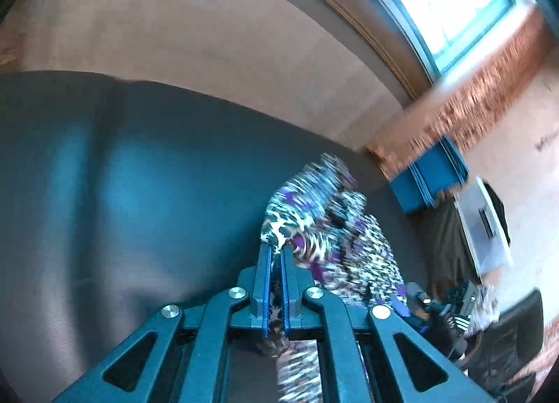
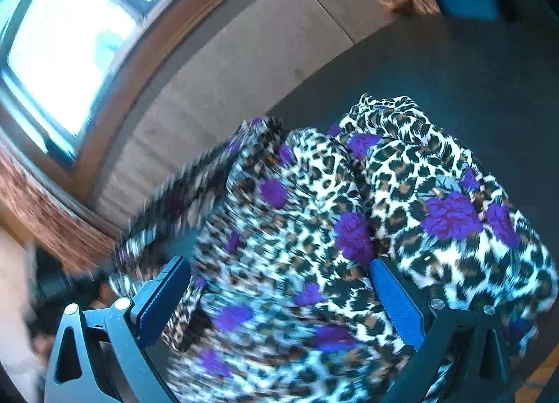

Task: Fold clothes

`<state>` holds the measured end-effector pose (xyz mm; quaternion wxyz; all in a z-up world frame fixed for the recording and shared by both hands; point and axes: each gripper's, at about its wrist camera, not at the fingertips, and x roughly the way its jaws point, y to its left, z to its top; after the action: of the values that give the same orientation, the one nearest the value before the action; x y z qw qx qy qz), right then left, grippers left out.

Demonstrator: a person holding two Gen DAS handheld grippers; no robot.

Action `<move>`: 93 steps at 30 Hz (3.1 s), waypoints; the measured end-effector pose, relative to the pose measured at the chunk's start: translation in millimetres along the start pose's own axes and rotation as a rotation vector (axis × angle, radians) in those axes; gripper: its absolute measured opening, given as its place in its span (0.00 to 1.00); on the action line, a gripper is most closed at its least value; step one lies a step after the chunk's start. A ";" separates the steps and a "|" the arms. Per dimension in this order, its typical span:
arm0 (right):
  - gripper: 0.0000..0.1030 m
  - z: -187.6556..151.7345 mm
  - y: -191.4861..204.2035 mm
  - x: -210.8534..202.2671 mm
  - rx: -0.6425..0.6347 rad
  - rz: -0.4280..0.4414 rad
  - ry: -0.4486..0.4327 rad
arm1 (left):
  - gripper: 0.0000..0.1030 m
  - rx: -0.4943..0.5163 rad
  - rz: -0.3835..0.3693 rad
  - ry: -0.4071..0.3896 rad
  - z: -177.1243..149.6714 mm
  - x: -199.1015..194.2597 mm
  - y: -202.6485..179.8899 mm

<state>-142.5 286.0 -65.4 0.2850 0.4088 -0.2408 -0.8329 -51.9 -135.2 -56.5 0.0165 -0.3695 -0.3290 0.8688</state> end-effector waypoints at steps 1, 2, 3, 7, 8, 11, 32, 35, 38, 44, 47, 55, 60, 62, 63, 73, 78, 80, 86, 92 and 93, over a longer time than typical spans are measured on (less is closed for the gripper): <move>1.00 -4.0 8.4 -1.5 -0.006 0.010 0.003 | 0.03 -0.029 0.027 -0.024 -4.7 -24.6 22.1; 1.00 -7.9 16.7 -3.1 -0.012 0.020 0.006 | 0.03 -0.059 0.054 -0.049 -9.3 -49.3 44.3; 1.00 -13.4 27.1 -2.4 -0.027 0.031 0.017 | 0.03 -0.088 0.081 -0.073 -14.0 -73.9 66.4; 1.00 -47.9 81.7 17.3 -0.192 0.040 0.122 | 0.03 -0.231 0.193 -0.174 -44.4 -152.4 145.0; 1.00 -57.1 96.2 23.2 -0.241 0.037 0.150 | 0.03 -0.272 0.225 -0.202 -52.9 -172.2 165.0; 1.00 -79.5 132.2 35.9 -0.345 0.046 0.194 | 0.04 -0.366 0.338 -0.244 -77.1 -216.6 212.3; 1.00 -81.9 95.2 37.9 -0.090 0.024 0.280 | 0.41 0.125 0.052 -0.080 -166.5 -156.5 72.6; 1.00 -80.3 68.3 32.4 0.008 0.106 0.276 | 0.42 0.385 0.172 -0.067 -174.3 -127.4 27.7; 1.00 -80.6 58.5 30.4 0.002 0.161 0.270 | 0.47 0.657 0.248 -0.023 -175.8 -94.3 -7.2; 1.00 -89.1 60.0 20.2 -0.136 0.201 0.198 | 0.47 0.980 0.315 0.047 -172.5 -54.5 -38.4; 1.00 -95.9 69.1 16.9 -0.206 0.197 0.152 | 0.42 1.009 0.310 0.109 -166.5 -30.7 -38.7; 1.00 -112.3 85.1 21.2 -0.320 0.180 0.087 | 0.02 0.344 0.204 -0.060 -55.5 -60.6 34.3; 1.00 -115.4 92.3 28.6 -0.350 0.143 0.081 | 0.02 0.001 0.164 -0.192 -4.4 -91.8 81.2; 1.00 -118.0 93.3 30.0 -0.363 0.138 0.073 | 0.09 -0.085 0.131 -0.185 -8.1 -102.7 99.2; 1.00 -120.0 93.2 30.1 -0.378 0.131 0.069 | 0.14 -0.130 0.111 -0.180 -11.3 -108.4 108.7; 1.00 -103.9 132.3 53.4 -0.459 -0.053 0.174 | 0.25 0.057 0.215 -0.093 -107.4 -119.8 122.1; 1.00 -86.2 182.3 76.1 -0.623 -0.077 0.139 | 0.26 0.086 0.246 -0.045 -133.7 -99.2 133.3; 1.00 -82.8 207.4 95.1 -0.692 -0.084 0.144 | 0.27 0.094 0.259 -0.040 -141.5 -93.2 137.3; 1.00 -102.5 286.5 167.5 -1.085 -0.136 0.127 | 0.27 0.095 0.224 -0.071 -143.1 -94.1 148.5; 0.68 -118.9 301.1 241.6 -1.202 -0.190 0.315 | 0.22 0.038 0.180 -0.081 -134.9 -101.0 164.5; 0.62 -109.8 299.2 243.5 -1.182 -0.202 0.299 | 0.21 0.041 0.190 -0.084 -134.0 -101.0 165.1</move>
<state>-92.1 -111.9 -68.4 0.4136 0.3149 0.3440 -0.7820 144.4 -217.0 -157.5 -0.0722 -0.3618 -0.2751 0.8878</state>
